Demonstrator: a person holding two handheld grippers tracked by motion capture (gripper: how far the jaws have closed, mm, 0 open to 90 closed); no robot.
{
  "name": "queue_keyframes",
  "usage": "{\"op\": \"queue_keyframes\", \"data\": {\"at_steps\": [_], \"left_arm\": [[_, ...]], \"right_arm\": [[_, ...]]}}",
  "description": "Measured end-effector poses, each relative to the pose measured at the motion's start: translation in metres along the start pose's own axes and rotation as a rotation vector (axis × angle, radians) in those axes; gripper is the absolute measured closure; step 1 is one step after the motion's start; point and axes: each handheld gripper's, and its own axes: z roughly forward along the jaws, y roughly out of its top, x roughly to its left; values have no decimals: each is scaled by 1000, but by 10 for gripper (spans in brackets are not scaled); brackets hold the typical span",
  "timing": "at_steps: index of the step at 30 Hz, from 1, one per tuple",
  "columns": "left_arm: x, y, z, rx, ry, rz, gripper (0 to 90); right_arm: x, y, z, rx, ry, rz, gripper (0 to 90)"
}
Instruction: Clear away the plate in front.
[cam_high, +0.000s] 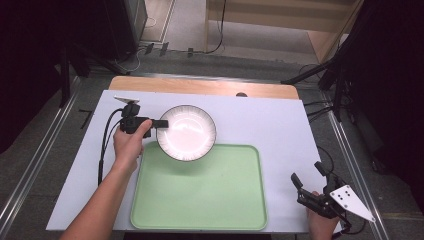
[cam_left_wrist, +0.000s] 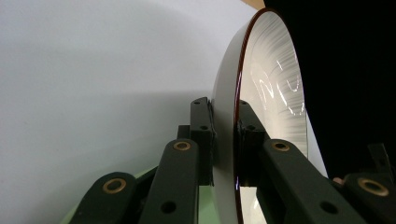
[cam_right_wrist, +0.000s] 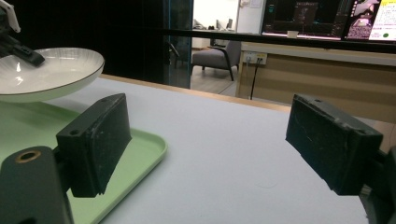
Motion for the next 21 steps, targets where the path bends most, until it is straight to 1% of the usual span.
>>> {"op": "queue_keyframes", "data": {"at_steps": [4, 5, 7, 10, 13, 14, 15, 18, 19, 21], "left_arm": [[-1, -9, 2, 14, -16, 1, 823], [-3, -12, 2, 25, -18, 10, 822], [-4, -14, 2, 28, -20, 14, 822], [-6, -20, 3, 40, -39, 24, 824], [-8, -28, 3, 52, -46, 30, 824], [-9, -33, 4, 59, -51, 30, 824], [-9, -33, 4, 59, -51, 30, 824], [-9, -41, 7, 78, -58, 34, 824], [-10, -46, 8, 85, -59, 37, 824], [-10, -48, 8, 91, -60, 38, 824]], "right_arm": [[0, 0, 0, -1, 0, -1, 145], [0, 0, 0, -2, -1, -1, 145], [0, 0, 0, -2, -1, -1, 145], [0, 0, 0, -2, 0, -3, 145], [1, 0, 0, 0, 1, -2, 145], [1, 0, 1, -1, 2, -3, 145], [1, 0, 1, -1, 2, -3, 145], [1, 0, 1, 0, 3, -3, 145], [2, 0, 1, 0, 3, -4, 145], [2, 0, 1, 0, 3, -3, 145]]}}
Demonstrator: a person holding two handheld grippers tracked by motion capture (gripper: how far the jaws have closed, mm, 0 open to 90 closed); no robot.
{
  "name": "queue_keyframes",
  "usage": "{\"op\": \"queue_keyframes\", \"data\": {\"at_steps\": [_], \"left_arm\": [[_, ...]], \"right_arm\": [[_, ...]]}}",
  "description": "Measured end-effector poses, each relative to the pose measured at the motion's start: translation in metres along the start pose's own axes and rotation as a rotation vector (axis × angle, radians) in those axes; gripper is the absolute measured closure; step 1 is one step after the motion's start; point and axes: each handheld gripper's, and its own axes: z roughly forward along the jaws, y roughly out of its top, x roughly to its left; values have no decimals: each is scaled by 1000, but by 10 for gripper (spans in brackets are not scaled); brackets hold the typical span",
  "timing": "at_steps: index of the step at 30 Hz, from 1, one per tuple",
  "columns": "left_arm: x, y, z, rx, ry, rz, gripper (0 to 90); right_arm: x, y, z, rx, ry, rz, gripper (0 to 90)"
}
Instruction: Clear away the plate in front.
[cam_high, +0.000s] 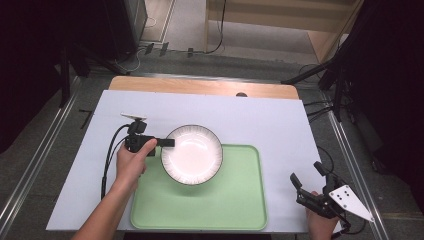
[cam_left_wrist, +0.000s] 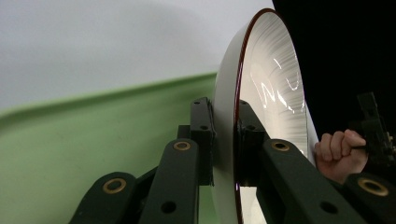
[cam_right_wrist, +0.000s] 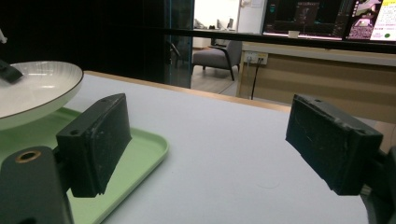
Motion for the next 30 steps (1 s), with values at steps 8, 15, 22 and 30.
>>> {"op": "queue_keyframes", "data": {"at_steps": [8, 15, 22, 30], "left_arm": [[-4, -19, 3, 32, -31, 11, 824], [-10, -32, 8, 55, -61, 10, 823], [-12, -42, 17, 84, -88, 1, 824], [-8, -49, 20, 97, -55, 0, 824]], "right_arm": [[0, 0, 0, -1, 0, 0, 145], [0, 0, -1, -3, -2, 0, 145], [0, 0, -1, -3, -1, -1, 145], [-1, 1, -2, -5, -3, 4, 145]]}}
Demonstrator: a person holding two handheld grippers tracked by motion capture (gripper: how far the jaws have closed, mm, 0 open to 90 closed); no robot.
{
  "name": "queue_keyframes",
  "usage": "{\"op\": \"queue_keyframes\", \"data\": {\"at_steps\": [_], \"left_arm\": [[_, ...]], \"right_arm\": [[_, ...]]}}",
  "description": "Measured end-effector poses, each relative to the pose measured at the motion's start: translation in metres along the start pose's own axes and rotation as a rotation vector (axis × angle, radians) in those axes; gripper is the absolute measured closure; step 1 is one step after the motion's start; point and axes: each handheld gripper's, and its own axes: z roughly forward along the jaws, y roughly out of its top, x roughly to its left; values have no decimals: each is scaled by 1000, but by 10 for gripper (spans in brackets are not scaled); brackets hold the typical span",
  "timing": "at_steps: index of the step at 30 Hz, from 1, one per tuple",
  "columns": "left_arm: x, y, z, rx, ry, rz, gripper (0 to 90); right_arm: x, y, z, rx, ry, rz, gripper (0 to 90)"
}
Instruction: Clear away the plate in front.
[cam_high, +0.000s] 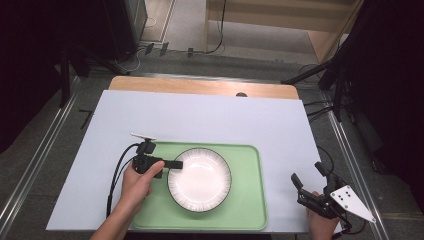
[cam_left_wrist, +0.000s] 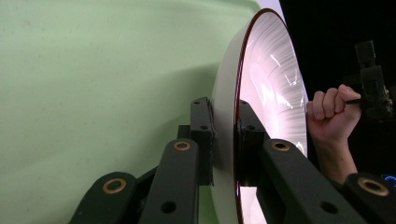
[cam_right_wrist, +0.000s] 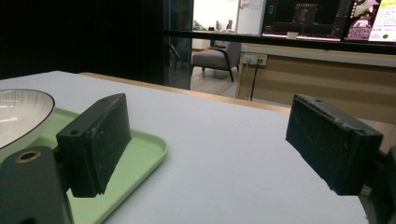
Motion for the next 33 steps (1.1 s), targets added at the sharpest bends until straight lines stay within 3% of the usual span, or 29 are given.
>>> {"op": "queue_keyframes", "data": {"at_steps": [5, 33], "left_arm": [[3, -2, 1, 6, 36, -5, 822], [3, -4, 5, -12, 108, 3, 818]], "right_arm": [[1, 0, 1, 1, 3, -5, 145], [1, 0, 0, -1, 2, -4, 145]]}}
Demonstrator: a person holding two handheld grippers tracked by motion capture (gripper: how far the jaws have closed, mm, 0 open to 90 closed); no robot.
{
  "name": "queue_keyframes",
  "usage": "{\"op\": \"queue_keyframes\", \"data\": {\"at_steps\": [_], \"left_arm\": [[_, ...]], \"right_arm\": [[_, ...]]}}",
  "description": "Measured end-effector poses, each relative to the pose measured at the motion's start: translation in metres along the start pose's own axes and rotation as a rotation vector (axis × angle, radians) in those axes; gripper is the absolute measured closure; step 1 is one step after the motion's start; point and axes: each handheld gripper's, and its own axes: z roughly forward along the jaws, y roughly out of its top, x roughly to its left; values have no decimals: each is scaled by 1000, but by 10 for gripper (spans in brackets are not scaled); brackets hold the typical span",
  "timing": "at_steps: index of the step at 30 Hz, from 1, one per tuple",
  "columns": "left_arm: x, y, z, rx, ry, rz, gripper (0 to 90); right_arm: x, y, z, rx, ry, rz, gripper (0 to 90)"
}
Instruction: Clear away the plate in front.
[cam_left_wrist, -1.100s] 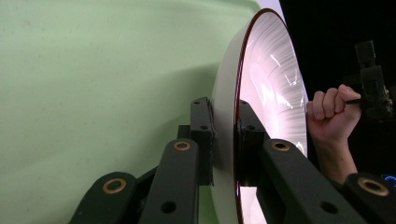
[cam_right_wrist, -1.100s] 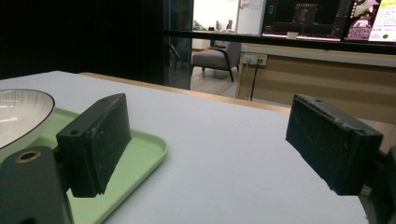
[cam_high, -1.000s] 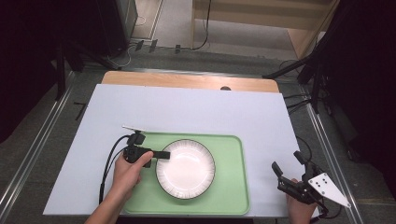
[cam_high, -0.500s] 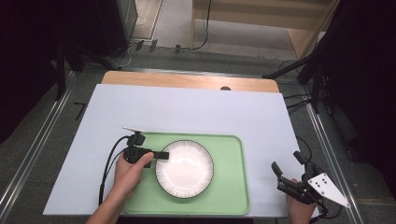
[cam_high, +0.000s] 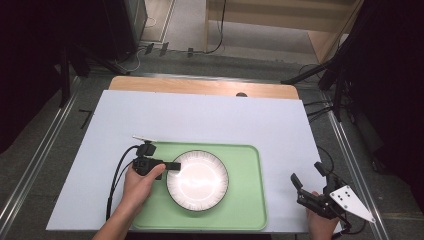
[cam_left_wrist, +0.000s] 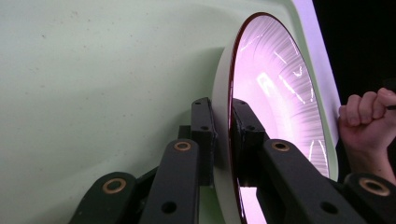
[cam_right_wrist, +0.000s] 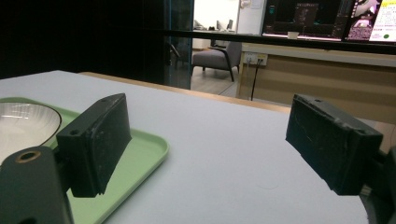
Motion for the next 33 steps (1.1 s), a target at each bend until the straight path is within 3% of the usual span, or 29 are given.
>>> {"op": "queue_keyframes", "data": {"at_steps": [3, 7, 11, 13, 15, 19, 21, 25, 26, 28, 30, 33], "left_arm": [[-1, 0, 1, 9, 10, 11, 737], [-3, -2, -1, -14, 4, 28, 672], [-2, -1, -12, -94, -6, 28, 534], [-2, -1, -15, -104, -7, 28, 482], [-1, -2, -22, -153, 14, 31, 410], [0, -3, -29, -189, 29, 34, 305], [0, -6, -36, -246, 46, 67, 175], [-3, -8, -43, -303, 61, 108, 78], [-3, -8, -46, -316, 54, 123, 6], [-4, -10, -50, -331, 102, 129, 0], [-6, -13, -54, -364, 123, 151, 0], [-6, -15, -58, -376, 138, 176, 0]], "right_arm": [[0, 0, 0, 1, 0, 0, 145], [0, 0, 0, 3, 1, 0, 145], [0, 0, 0, 3, 1, 0, 145], [0, 0, 0, 3, 1, 1, 145], [0, 0, 0, 3, 1, 0, 145], [1, 0, 1, 6, 1, -3, 145], [2, -1, 1, 9, 3, -2, 145], [2, -1, 2, 8, 3, -4, 145], [2, -1, 2, 8, 3, -5, 145], [2, -1, 2, 8, 3, -6, 145], [2, -1, 2, 10, 3, -2, 145], [2, -1, 2, 11, 4, -3, 145]]}}
